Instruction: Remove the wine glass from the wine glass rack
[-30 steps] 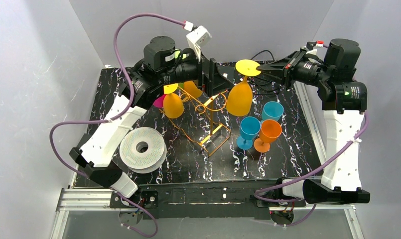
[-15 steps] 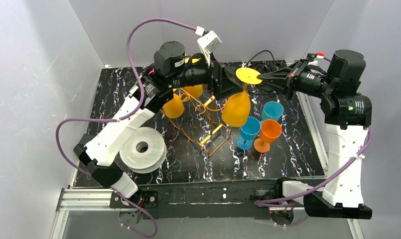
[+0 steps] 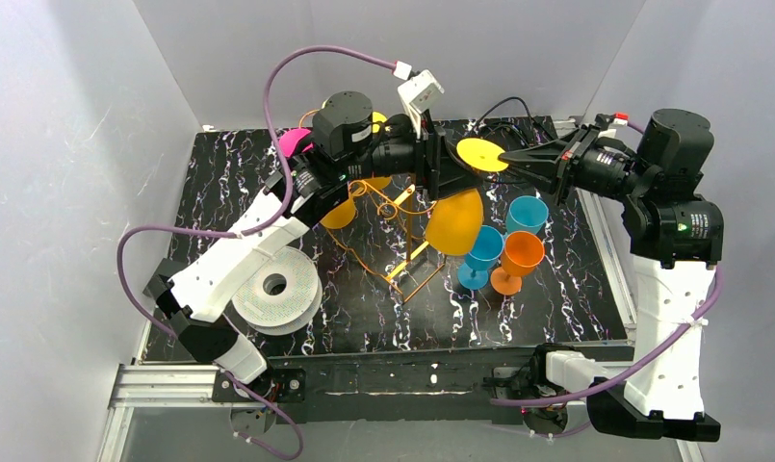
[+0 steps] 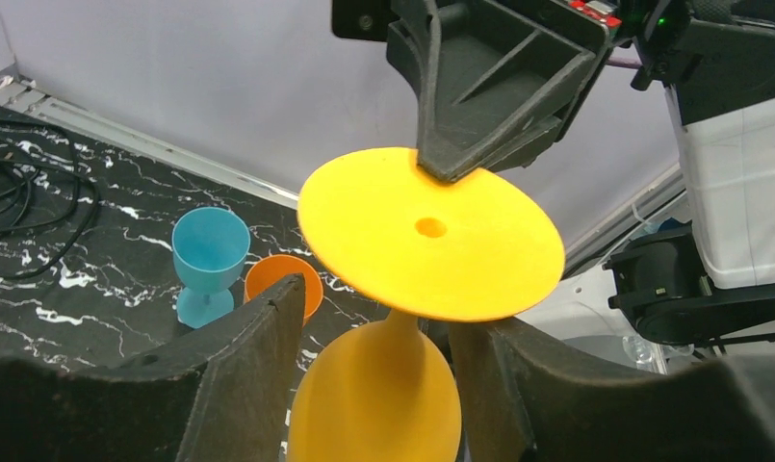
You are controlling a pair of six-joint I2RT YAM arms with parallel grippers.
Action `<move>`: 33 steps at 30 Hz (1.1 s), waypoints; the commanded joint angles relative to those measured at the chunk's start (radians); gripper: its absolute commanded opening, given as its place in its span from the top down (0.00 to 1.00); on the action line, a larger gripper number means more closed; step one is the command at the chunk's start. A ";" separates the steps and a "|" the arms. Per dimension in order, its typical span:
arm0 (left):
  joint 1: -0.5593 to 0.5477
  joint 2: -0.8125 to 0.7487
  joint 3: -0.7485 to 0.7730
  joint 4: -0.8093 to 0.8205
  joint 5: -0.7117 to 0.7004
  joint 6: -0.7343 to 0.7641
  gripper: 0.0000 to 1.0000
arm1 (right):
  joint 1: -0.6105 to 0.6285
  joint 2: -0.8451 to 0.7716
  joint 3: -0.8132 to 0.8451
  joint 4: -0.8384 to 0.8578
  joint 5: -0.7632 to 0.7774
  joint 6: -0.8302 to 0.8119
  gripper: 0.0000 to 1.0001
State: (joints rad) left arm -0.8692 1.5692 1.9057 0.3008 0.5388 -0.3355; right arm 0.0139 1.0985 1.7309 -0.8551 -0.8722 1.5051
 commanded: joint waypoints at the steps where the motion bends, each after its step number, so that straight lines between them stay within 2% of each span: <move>1: -0.024 -0.015 -0.003 0.117 0.028 -0.032 0.50 | -0.003 -0.018 -0.008 0.052 -0.028 0.022 0.99; 5: -0.034 -0.013 -0.017 0.143 0.024 -0.052 0.67 | -0.003 -0.025 -0.017 0.063 -0.035 0.031 0.99; 8: -0.040 -0.018 -0.036 0.161 0.011 -0.065 0.86 | -0.003 -0.032 -0.028 0.078 -0.041 0.043 0.99; 11: -0.046 -0.030 -0.057 0.179 -0.015 -0.078 1.00 | -0.003 -0.045 -0.040 0.092 -0.042 0.055 0.99; 18: -0.057 -0.041 -0.062 0.183 -0.080 -0.097 1.00 | -0.003 -0.076 -0.091 0.210 -0.069 0.097 0.99; 19: -0.058 -0.039 -0.054 0.182 -0.095 -0.107 1.00 | -0.003 -0.079 -0.094 0.224 -0.068 0.098 0.94; 22: -0.060 -0.027 -0.019 0.175 -0.134 -0.149 1.00 | -0.003 -0.088 -0.097 0.244 -0.056 0.090 0.68; 26: -0.060 -0.029 0.002 0.176 -0.187 -0.191 1.00 | -0.003 -0.109 -0.108 0.296 -0.032 0.091 0.45; 29: -0.060 -0.040 0.007 0.178 -0.230 -0.207 1.00 | -0.003 -0.130 -0.118 0.336 -0.002 0.090 0.34; 33: -0.060 -0.049 0.034 0.168 -0.296 -0.215 1.00 | -0.002 -0.172 -0.151 0.383 0.061 0.092 0.28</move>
State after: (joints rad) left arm -0.9268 1.5673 1.8732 0.4038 0.3210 -0.5262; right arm 0.0086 0.9646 1.6073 -0.5838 -0.8677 1.5993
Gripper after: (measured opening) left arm 0.073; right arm 0.700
